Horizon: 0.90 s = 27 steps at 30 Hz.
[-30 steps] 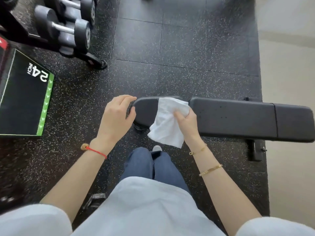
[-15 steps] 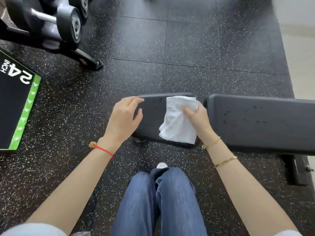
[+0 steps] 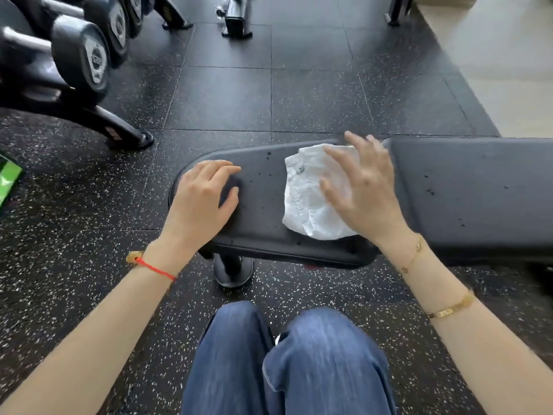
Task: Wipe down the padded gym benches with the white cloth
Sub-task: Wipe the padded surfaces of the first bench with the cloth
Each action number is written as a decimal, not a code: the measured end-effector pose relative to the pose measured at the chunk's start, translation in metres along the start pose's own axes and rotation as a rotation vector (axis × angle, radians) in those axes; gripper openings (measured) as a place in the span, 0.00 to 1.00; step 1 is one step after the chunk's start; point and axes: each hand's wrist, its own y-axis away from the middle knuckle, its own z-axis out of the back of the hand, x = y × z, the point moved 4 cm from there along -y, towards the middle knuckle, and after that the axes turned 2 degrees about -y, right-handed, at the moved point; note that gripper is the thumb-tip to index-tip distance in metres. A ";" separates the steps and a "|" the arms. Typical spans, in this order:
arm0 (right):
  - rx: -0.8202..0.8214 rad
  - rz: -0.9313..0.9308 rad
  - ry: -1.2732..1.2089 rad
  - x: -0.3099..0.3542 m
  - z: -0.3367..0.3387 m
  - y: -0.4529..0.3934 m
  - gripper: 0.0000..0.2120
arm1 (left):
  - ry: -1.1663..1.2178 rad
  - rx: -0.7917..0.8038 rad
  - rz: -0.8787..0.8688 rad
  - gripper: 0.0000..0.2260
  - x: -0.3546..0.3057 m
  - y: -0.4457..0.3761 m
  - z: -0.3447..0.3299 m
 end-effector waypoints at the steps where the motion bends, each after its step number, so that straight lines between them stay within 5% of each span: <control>1: 0.083 0.018 0.001 0.003 -0.006 0.006 0.25 | -0.006 -0.016 -0.001 0.14 0.003 0.001 -0.001; 8: 0.351 0.013 0.162 0.001 -0.039 0.014 0.30 | -0.007 -0.061 0.016 0.13 0.018 0.001 -0.001; 14: 0.349 -0.148 0.199 0.001 -0.050 -0.030 0.29 | 0.011 -0.057 0.055 0.13 0.027 -0.002 -0.003; 21: 0.345 0.068 0.216 0.017 -0.040 0.028 0.30 | 0.064 -0.091 0.070 0.15 0.029 0.004 -0.007; 27: 0.345 -0.142 0.197 0.012 -0.050 -0.019 0.28 | 0.091 -0.095 0.090 0.16 0.031 0.006 -0.007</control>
